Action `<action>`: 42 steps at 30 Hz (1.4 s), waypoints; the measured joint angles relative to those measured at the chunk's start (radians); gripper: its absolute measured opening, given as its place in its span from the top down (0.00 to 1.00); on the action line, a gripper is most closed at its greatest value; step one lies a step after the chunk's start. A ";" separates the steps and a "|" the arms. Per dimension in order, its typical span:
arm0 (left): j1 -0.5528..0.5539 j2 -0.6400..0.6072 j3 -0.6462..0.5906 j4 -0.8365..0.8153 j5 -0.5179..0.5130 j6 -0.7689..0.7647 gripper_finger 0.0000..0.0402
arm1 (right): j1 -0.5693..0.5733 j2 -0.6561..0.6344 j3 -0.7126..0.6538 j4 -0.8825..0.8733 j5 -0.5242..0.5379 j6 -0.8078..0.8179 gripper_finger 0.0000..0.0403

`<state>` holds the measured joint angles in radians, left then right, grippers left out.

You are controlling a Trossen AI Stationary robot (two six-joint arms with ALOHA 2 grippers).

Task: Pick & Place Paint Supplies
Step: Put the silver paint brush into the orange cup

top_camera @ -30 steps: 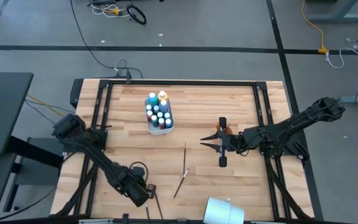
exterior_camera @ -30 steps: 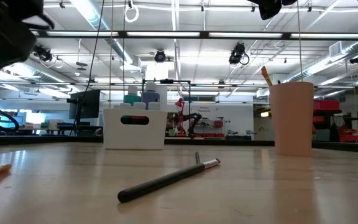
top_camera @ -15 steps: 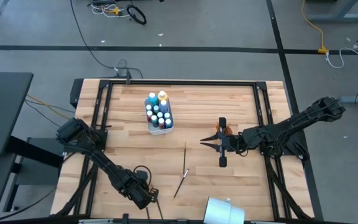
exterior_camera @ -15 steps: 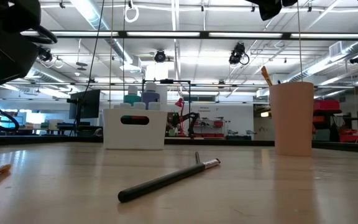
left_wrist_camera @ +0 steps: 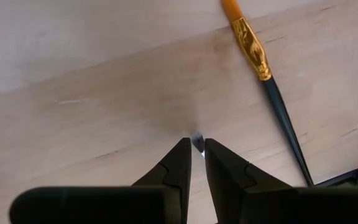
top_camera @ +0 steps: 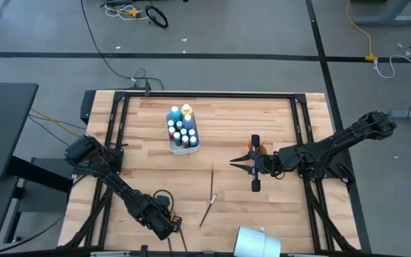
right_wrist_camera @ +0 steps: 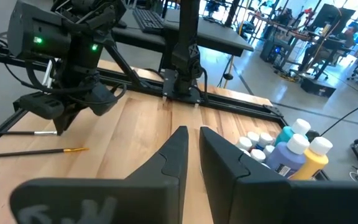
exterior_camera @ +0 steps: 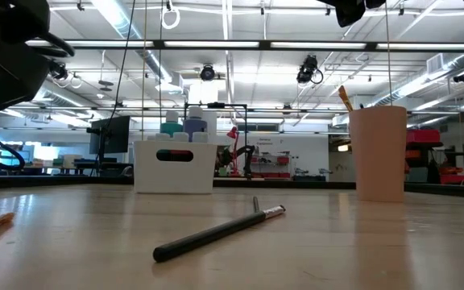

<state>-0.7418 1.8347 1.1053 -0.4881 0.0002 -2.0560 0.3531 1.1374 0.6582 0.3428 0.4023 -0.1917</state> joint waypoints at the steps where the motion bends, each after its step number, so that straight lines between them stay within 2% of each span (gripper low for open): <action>1: 0.000 0.000 0.000 0.000 -0.004 0.000 0.86 | 0.000 0.000 0.000 0.000 0.000 0.000 0.89; 8: 0.000 0.000 -0.001 0.001 -0.011 -0.001 0.86 | 0.000 0.000 0.000 0.000 0.000 0.000 0.89; 15: -0.004 -0.007 -0.081 0.114 0.000 -0.045 0.86 | 0.000 0.000 0.000 0.000 0.000 0.000 0.89; 21: -0.005 -0.006 -0.091 0.125 -0.010 -0.008 0.87 | 0.000 0.000 0.000 0.000 0.000 0.000 0.89; 29: -0.005 -0.004 -0.093 0.122 -0.018 0.028 0.98 | 0.000 0.000 0.000 -0.001 0.000 0.000 0.89; 36: -0.008 -0.016 -0.094 0.133 -0.108 0.096 0.99 | 0.000 0.000 -0.001 -0.001 0.000 -0.001 0.89; 40: 0.005 -0.072 -0.098 0.123 -0.282 0.152 0.99 | 0.000 0.000 -0.001 0.000 0.000 -0.001 0.89; 42: 0.011 -0.117 -0.095 0.104 -0.333 0.187 0.99 | 0.000 0.000 -0.001 0.003 0.000 -0.001 0.89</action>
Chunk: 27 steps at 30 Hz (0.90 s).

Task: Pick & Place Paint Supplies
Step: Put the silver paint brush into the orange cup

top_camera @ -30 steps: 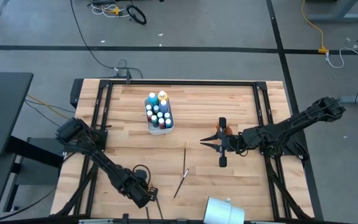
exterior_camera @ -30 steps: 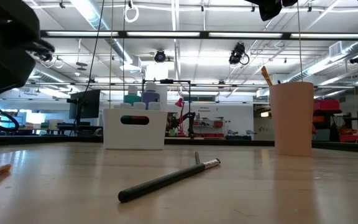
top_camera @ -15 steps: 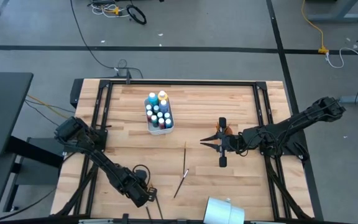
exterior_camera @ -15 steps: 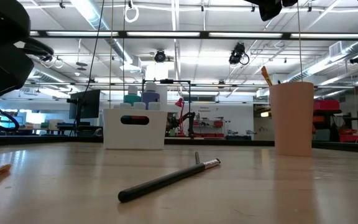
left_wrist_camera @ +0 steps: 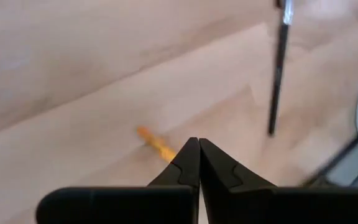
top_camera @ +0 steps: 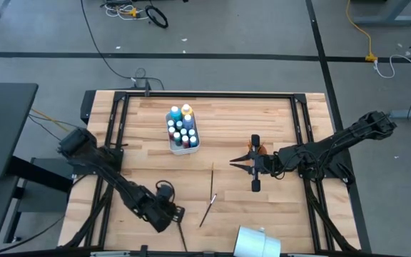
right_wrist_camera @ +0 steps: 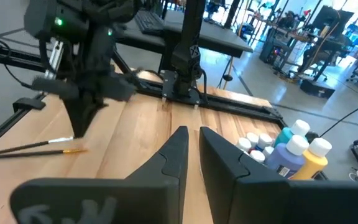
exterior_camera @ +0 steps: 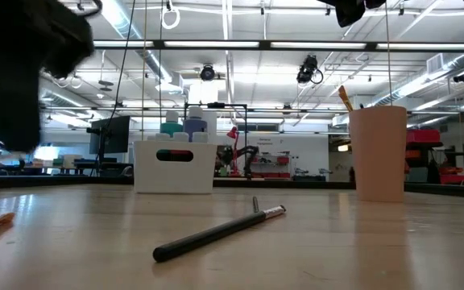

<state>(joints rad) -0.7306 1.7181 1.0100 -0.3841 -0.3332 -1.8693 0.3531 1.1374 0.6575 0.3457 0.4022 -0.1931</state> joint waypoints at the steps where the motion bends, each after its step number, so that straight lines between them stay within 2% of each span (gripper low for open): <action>1: 0.002 -0.022 0.000 -0.020 -0.013 0.024 0.99 | 0.000 0.000 0.000 0.007 0.000 -0.005 0.89; 4: 0.015 -0.082 0.000 -0.033 -0.070 0.108 0.99 | 0.000 0.000 0.000 0.070 0.015 -0.007 0.89; 8: 0.036 -0.165 0.001 -0.033 -0.200 0.244 0.99 | 0.000 0.000 0.000 0.133 0.026 0.002 0.89; 15: 0.063 -0.269 0.001 0.016 -0.389 0.617 1.00 | -0.016 0.081 0.000 0.211 -0.099 0.118 0.84; 21: 0.092 -0.302 0.002 0.105 -0.458 0.864 1.00 | -0.057 0.187 0.000 0.366 -0.175 0.144 0.73; 27: 0.133 -0.305 0.002 0.229 -0.553 1.099 1.00 | -0.134 0.271 0.015 0.378 -0.277 0.239 0.67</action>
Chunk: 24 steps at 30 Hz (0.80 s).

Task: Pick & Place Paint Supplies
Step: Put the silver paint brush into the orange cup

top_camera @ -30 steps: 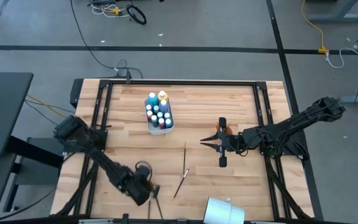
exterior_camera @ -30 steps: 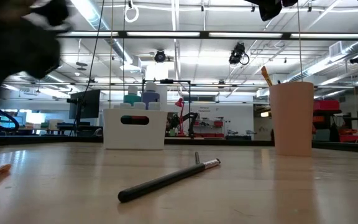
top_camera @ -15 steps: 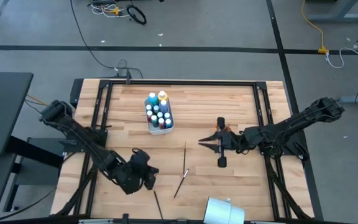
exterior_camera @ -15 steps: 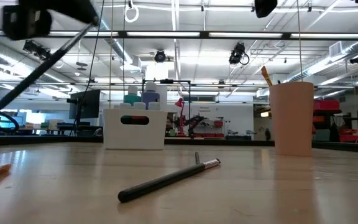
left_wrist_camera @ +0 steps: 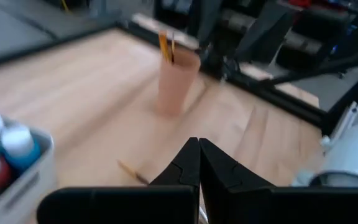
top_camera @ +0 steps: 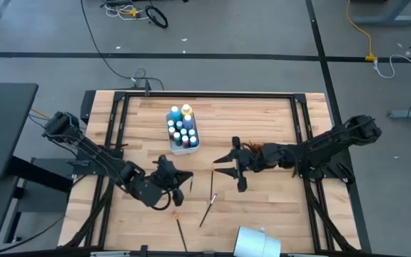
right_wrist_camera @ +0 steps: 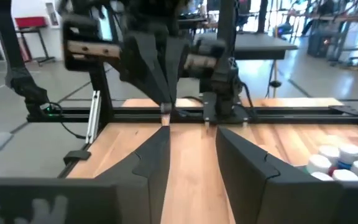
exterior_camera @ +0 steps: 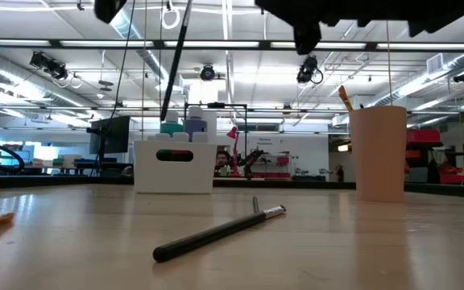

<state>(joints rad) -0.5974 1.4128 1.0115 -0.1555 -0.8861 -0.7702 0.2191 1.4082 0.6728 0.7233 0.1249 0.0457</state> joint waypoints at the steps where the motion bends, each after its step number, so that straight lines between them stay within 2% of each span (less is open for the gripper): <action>1: 0.007 0.000 0.000 0.025 -0.014 0.038 1.00 | -0.012 0.013 0.009 0.000 -0.021 0.009 0.66; 6: 0.049 0.000 0.000 0.170 -0.031 0.226 1.00 | -0.041 0.083 0.064 0.000 -0.121 0.025 0.66; 11: 0.087 0.000 0.000 0.275 -0.007 0.352 1.00 | -0.044 0.133 0.107 -0.007 -0.144 0.025 0.66; 24: 0.118 0.000 0.000 0.288 0.011 0.377 0.99 | -0.049 0.143 0.120 -0.005 -0.058 0.025 0.66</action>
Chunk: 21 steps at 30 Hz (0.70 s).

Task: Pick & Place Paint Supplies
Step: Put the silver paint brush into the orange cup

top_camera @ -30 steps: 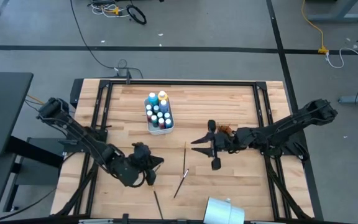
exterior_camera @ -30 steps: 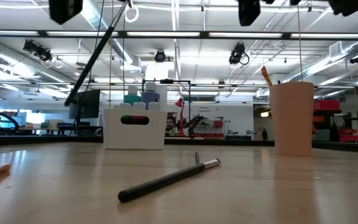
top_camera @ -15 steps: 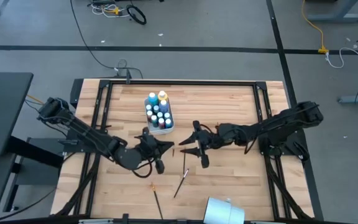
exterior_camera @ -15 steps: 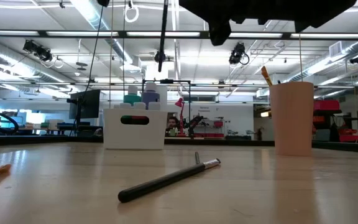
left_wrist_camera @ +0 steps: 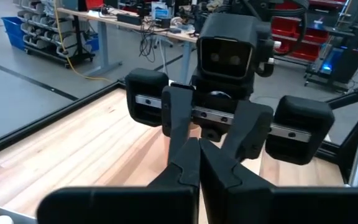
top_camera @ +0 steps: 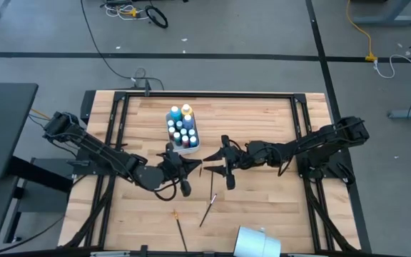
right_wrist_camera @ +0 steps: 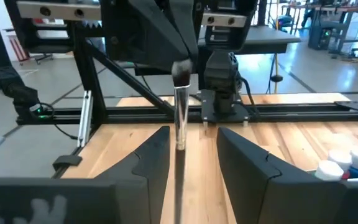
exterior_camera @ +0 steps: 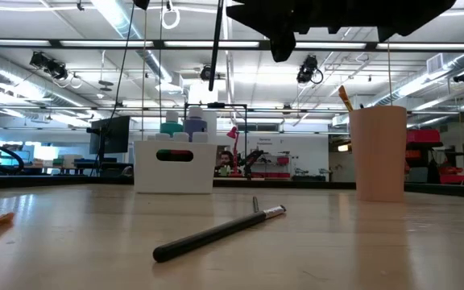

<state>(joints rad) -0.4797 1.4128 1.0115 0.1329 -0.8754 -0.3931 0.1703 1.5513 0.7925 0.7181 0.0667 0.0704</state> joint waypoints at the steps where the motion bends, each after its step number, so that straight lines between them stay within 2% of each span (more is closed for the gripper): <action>1: 0.000 0.000 0.000 0.000 -0.002 0.000 0.99 | 0.000 0.000 0.000 0.005 0.001 0.000 0.66; 10: 0.064 0.007 0.000 0.071 0.013 0.087 1.00 | 0.000 0.000 0.000 0.065 0.039 0.023 0.66; 14: 0.090 0.014 0.000 0.090 0.057 0.093 0.99 | 0.000 0.000 0.000 0.066 0.118 0.019 0.66; 17: 0.096 0.014 0.000 0.106 0.073 0.094 0.99 | 0.000 0.000 0.000 0.066 0.170 0.017 0.69; 21: 0.096 0.014 0.000 0.113 0.076 0.105 0.99 | 0.000 0.000 0.000 0.065 0.178 0.000 0.77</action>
<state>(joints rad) -0.3842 1.4269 1.0119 0.2457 -0.7994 -0.2882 0.1703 1.5513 0.7925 0.7826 0.2447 0.0704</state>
